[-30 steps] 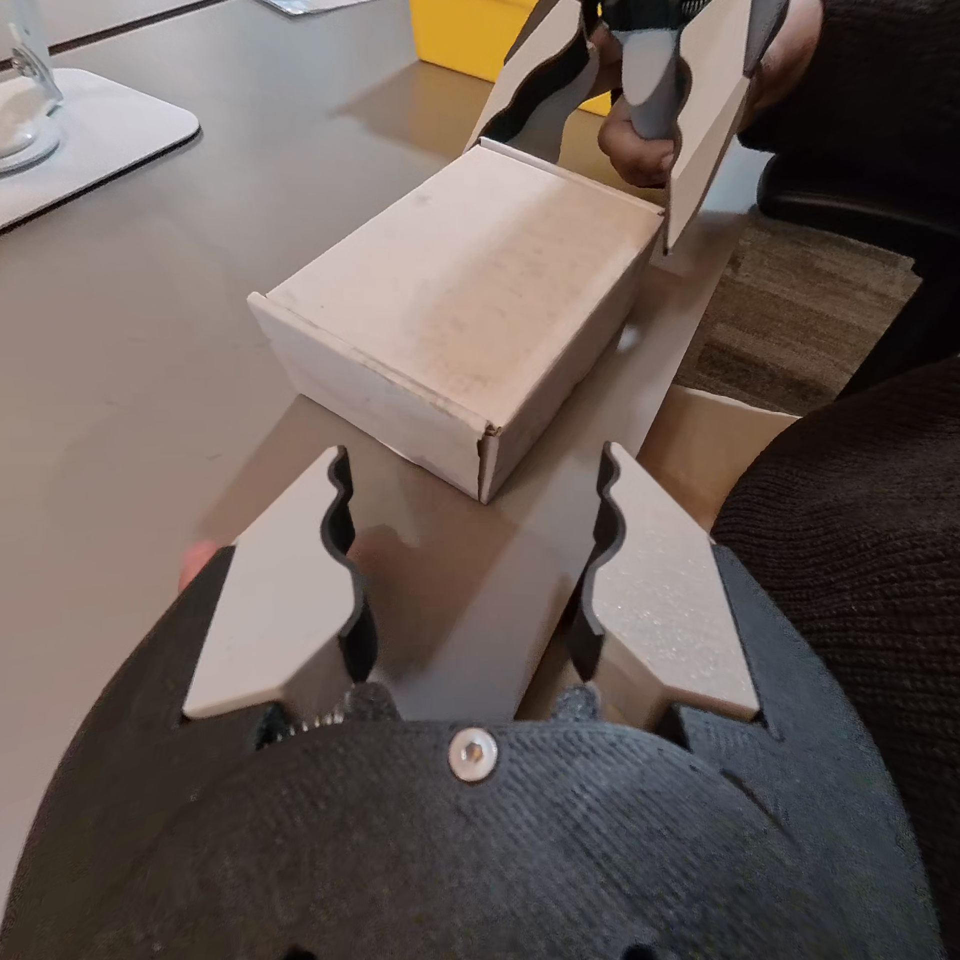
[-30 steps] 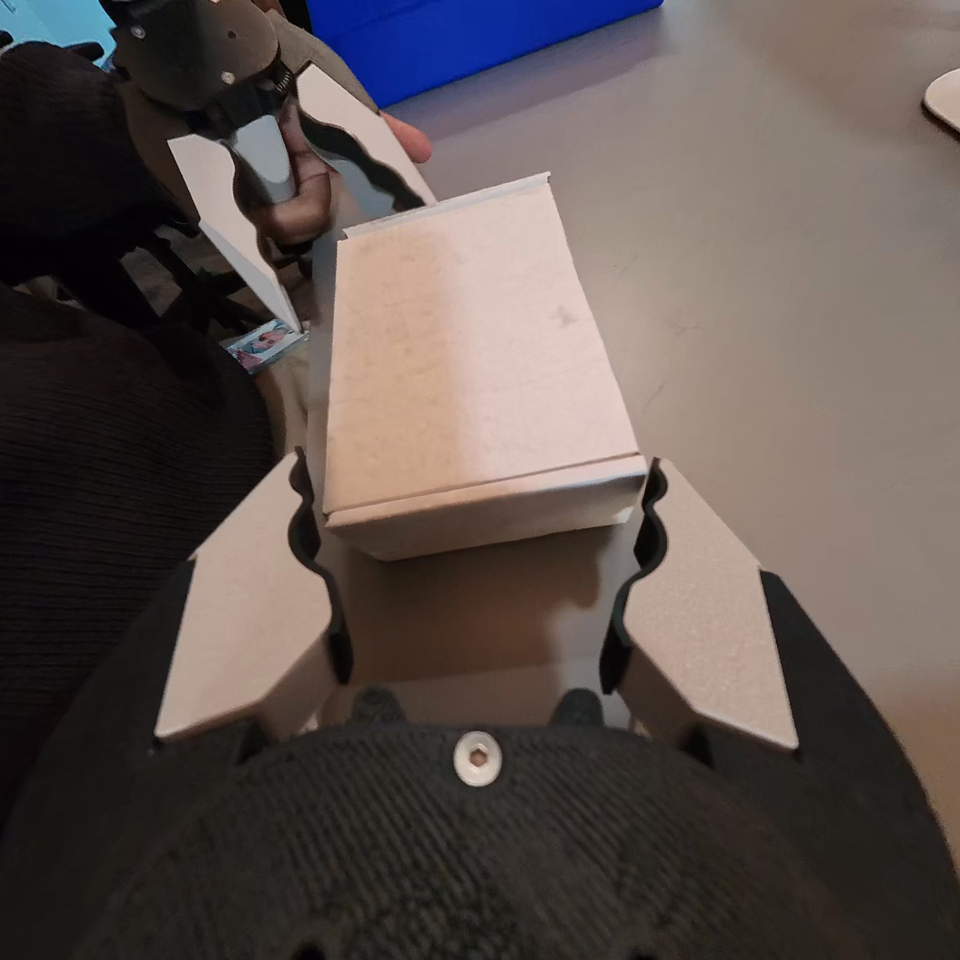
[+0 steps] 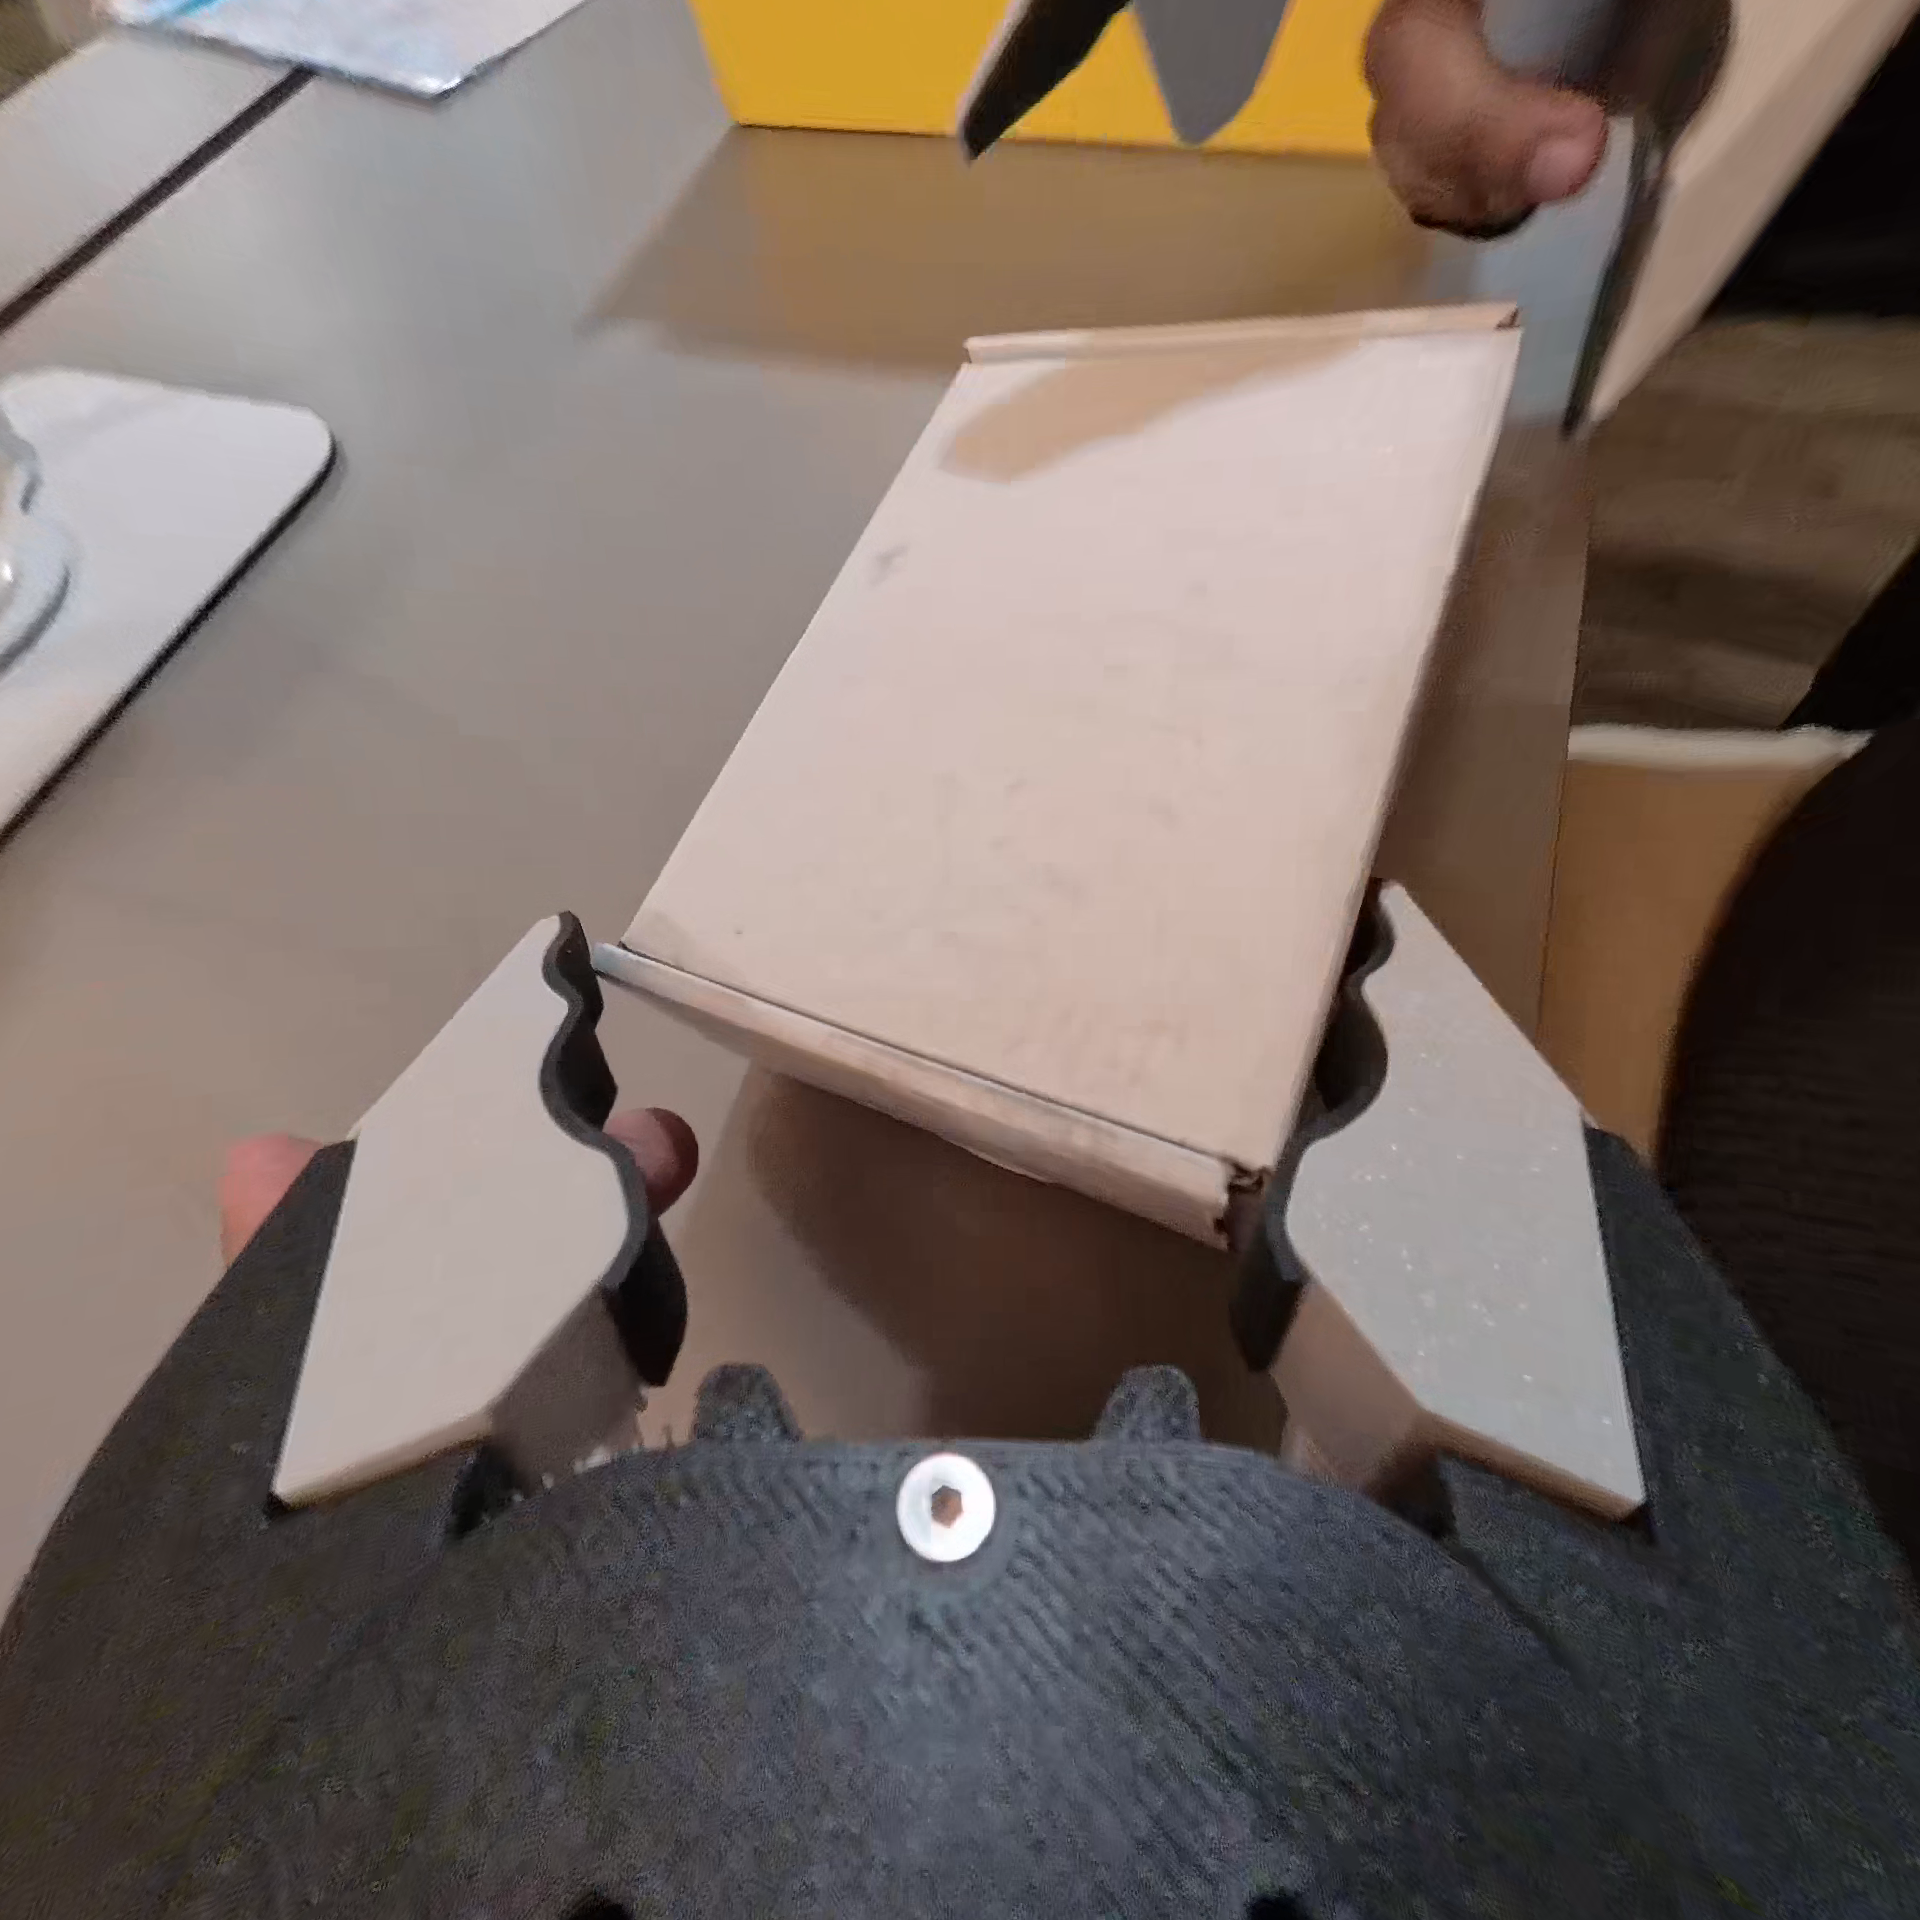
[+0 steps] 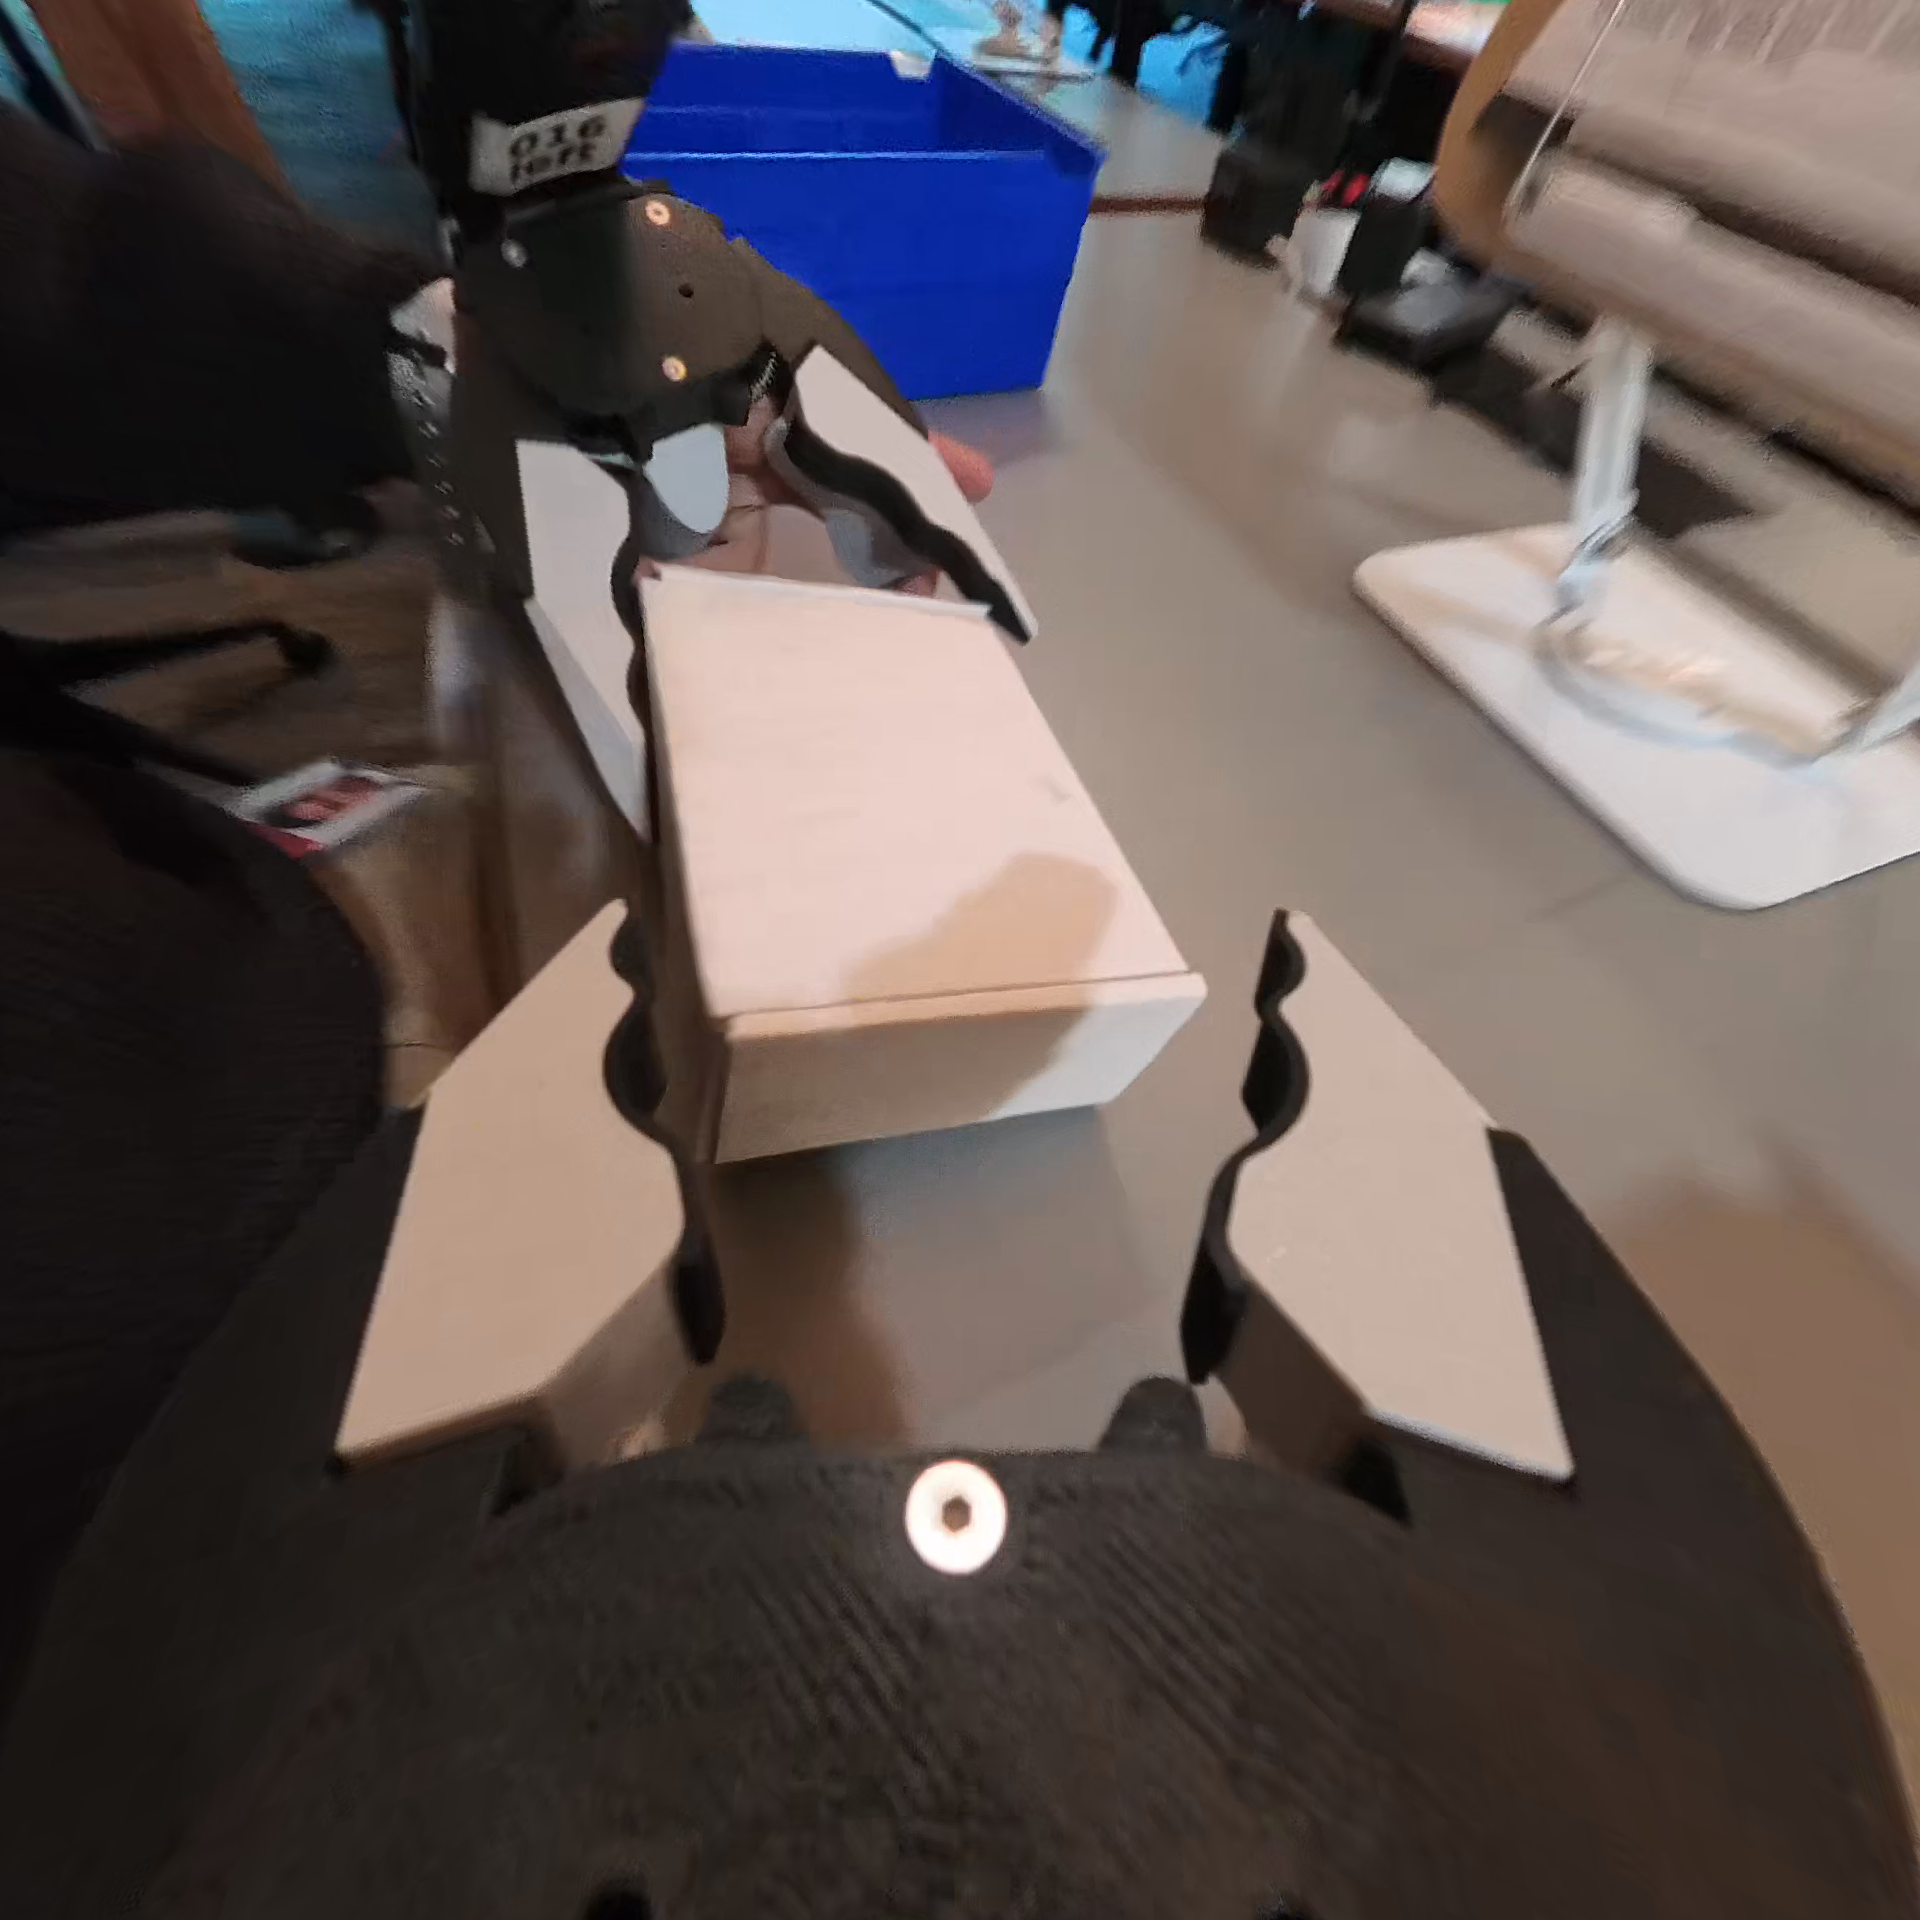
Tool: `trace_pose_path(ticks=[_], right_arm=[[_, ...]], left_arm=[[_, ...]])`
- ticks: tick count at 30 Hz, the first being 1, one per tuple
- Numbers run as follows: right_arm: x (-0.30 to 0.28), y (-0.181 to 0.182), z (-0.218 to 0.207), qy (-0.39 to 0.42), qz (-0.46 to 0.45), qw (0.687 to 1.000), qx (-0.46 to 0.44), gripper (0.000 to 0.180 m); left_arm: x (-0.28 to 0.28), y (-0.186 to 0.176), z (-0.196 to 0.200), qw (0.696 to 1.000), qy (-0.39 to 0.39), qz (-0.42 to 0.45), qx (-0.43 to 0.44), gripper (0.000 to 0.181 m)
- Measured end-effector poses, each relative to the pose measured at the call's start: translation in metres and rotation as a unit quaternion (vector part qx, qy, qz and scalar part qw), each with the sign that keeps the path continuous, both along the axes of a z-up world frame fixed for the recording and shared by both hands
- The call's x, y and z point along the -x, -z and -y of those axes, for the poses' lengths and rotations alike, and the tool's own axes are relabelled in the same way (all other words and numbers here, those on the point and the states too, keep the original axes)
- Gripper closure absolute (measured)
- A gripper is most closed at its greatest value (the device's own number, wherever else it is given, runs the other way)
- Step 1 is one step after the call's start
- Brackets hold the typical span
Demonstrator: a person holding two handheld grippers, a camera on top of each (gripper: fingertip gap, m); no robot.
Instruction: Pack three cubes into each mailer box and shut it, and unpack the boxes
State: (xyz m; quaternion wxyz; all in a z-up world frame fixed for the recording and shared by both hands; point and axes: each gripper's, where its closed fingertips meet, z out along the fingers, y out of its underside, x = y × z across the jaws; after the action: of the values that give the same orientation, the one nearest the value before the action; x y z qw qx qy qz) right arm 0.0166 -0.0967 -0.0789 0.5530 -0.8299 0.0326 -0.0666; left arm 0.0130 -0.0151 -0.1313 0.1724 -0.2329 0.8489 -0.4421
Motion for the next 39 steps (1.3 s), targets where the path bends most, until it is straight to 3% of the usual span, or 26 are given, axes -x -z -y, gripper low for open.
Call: trace_pose_path(ticks=[3, 6, 10, 12, 14, 17, 20, 25, 28, 31, 35, 39], right_arm=[[0.003, -0.015, -0.005, 0.023, 0.136, 0.99, 0.016, 0.065], [0.014, -0.017, -0.015, 0.032, 0.29, 0.955, 0.06, 0.077], [0.021, 0.007, -0.025, 0.017, 0.513, 0.842, 0.166, 0.097], [0.019, 0.017, -0.028, 0.013, 0.57, 0.796, 0.203, 0.106], [0.013, 0.019, -0.029, 0.031, 0.58, 0.783, 0.222, 0.102], [0.009, 0.014, -0.03, 0.043, 0.58, 0.781, 0.229, 0.118], [0.008, 0.015, -0.027, 0.047, 0.574, 0.782, 0.237, 0.12], [-0.009, 0.01, -0.01, 0.069, 0.566, 0.778, 0.265, 0.12], [-0.027, -0.02, 0.009, 0.116, 0.592, 0.755, 0.258, 0.12], [-0.052, -0.073, 0.044, 0.192, 0.604, 0.736, 0.238, 0.12], [-0.095, -0.131, 0.122, 0.285, 0.604, 0.695, 0.268, 0.119], [-0.149, -0.125, 0.208, 0.306, 0.569, 0.684, 0.339, 0.12]], left_arm=[[-0.007, -0.005, -0.002, 0.998, -0.043, -0.041, 0.029, 0.042], [-0.011, -0.007, -0.001, 0.993, -0.083, -0.078, 0.038, 0.042], [-0.012, -0.009, 0.003, 0.982, -0.131, -0.123, 0.062, 0.042], [-0.012, -0.011, 0.006, 0.976, -0.147, -0.14, 0.076, 0.042], [-0.009, -0.012, 0.01, 0.974, -0.154, -0.146, 0.079, 0.045], [-0.007, -0.012, 0.014, 0.976, -0.164, -0.134, 0.061, 0.042], [-0.007, -0.014, 0.015, 0.976, -0.165, -0.125, 0.061, 0.042], [-0.011, -0.051, 0.011, 0.967, -0.158, -0.108, 0.166, 0.054], [-0.01, -0.075, -0.004, 0.962, -0.162, -0.078, 0.204, 0.054], [-0.009, -0.076, -0.018, 0.959, -0.177, -0.072, 0.209, 0.057], [-0.005, -0.06, -0.021, 0.955, -0.186, -0.099, 0.21, 0.062], [0.0, -0.054, -0.014, 0.958, -0.174, -0.108, 0.199, 0.064]])
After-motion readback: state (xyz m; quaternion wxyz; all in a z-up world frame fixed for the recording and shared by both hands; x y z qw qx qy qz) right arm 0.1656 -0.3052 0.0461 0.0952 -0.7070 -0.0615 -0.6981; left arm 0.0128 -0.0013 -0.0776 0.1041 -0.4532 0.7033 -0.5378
